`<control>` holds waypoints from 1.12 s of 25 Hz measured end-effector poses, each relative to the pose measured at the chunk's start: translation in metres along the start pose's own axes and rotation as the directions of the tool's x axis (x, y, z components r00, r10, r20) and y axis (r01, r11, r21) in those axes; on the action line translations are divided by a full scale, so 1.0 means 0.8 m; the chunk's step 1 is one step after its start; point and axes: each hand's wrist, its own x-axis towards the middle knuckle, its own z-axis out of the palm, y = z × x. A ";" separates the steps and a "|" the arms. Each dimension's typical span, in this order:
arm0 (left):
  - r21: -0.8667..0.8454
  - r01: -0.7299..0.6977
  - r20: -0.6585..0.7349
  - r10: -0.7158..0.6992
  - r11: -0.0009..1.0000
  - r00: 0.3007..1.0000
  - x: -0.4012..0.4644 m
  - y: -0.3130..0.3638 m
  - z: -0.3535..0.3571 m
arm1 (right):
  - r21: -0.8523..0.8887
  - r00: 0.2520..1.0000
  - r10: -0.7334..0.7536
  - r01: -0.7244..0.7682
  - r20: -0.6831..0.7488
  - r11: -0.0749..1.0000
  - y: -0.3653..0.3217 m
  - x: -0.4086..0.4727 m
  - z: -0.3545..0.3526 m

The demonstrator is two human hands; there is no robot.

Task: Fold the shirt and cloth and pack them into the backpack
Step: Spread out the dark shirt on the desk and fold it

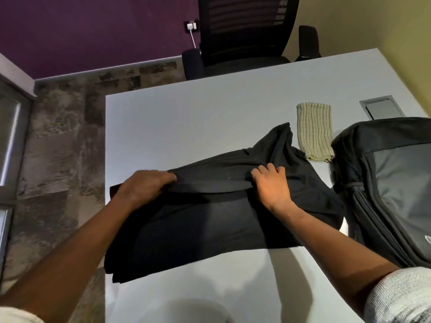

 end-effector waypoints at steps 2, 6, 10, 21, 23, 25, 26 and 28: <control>-0.019 -0.046 0.103 0.048 0.999 0.994 -0.021 0.013 0.031 | -0.043 0.985 0.033 -0.026 0.168 0.999 -0.009 -0.014 0.001; -0.243 0.311 0.054 -0.307 0.919 0.950 -0.034 0.039 0.085 | -0.072 0.948 0.035 -0.012 0.315 0.997 -0.021 -0.029 -0.005; -0.391 0.563 -0.043 -0.626 0.728 0.779 -0.011 0.054 0.110 | 0.220 0.982 0.004 -0.046 0.188 0.974 -0.008 -0.036 -0.005; -0.130 0.141 -0.235 -0.168 0.981 0.957 -0.021 0.103 0.140 | 0.818 0.536 0.648 -0.514 0.542 -0.259 0.025 0.005 0.031; -0.301 0.163 -0.241 -0.240 0.940 0.940 -0.015 0.099 0.123 | 0.833 0.530 0.646 -0.416 0.549 -0.366 0.025 0.004 0.034; -0.461 0.205 -0.182 -0.318 0.863 0.930 -0.014 0.095 0.095 | 0.822 0.485 0.666 -0.390 0.567 -0.415 0.020 0.000 0.038; -0.509 0.229 -0.153 -0.349 0.830 0.925 -0.014 0.092 0.080 | 0.814 0.470 0.666 -0.378 0.579 -0.440 0.015 -0.002 0.039; -0.556 0.235 -0.175 -0.389 0.797 0.904 -0.014 0.089 0.049 | 0.799 0.461 0.653 -0.351 0.601 -0.488 -0.001 -0.007 0.038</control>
